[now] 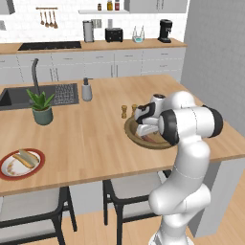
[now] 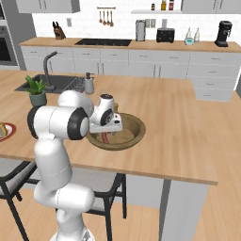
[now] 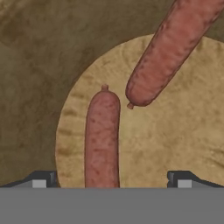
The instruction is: Place one bun and one sausage from the bowl on each plate.
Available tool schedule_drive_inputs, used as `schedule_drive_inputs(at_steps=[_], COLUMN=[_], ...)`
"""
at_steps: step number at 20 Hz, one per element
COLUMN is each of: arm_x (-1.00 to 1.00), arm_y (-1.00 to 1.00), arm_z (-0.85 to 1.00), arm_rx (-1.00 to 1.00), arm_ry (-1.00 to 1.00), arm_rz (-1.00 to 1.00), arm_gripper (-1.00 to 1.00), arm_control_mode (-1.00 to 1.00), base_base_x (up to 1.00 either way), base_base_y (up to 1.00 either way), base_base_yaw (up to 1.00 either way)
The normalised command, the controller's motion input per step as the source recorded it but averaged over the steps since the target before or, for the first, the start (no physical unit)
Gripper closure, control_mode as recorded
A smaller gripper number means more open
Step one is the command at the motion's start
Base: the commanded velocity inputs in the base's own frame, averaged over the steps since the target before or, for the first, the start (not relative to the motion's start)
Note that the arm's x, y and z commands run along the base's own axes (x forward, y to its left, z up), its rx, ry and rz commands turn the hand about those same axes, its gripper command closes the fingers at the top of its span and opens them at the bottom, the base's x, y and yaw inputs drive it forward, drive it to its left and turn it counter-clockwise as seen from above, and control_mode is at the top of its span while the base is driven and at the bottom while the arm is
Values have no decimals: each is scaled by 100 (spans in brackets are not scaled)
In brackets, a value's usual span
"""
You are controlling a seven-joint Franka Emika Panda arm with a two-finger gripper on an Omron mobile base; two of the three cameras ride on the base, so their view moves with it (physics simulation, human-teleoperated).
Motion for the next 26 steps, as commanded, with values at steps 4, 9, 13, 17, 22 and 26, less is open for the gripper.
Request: schedule_drive_inputs(at_steps=[4,9,13,17,22,26], arm_x=[0,1,4,6,9,10], arm_y=[0,0,0,0,0,0], arm_z=[-9,-10,-10,-9,-12,-10], arm_rx=[0,0,0,0,0,0], arm_ry=[0,0,0,0,0,0], arm_rz=[0,0,0,0,0,0], arm_gripper=[-100,-100,-100,-100,-100,100], arm_control_mode=[-100,-100,-100,-100,-100,-100], base_base_x=[0,0,0,0,0,0], base_base_y=[0,0,0,0,0,0], base_base_yaw=[0,0,0,0,0,0])
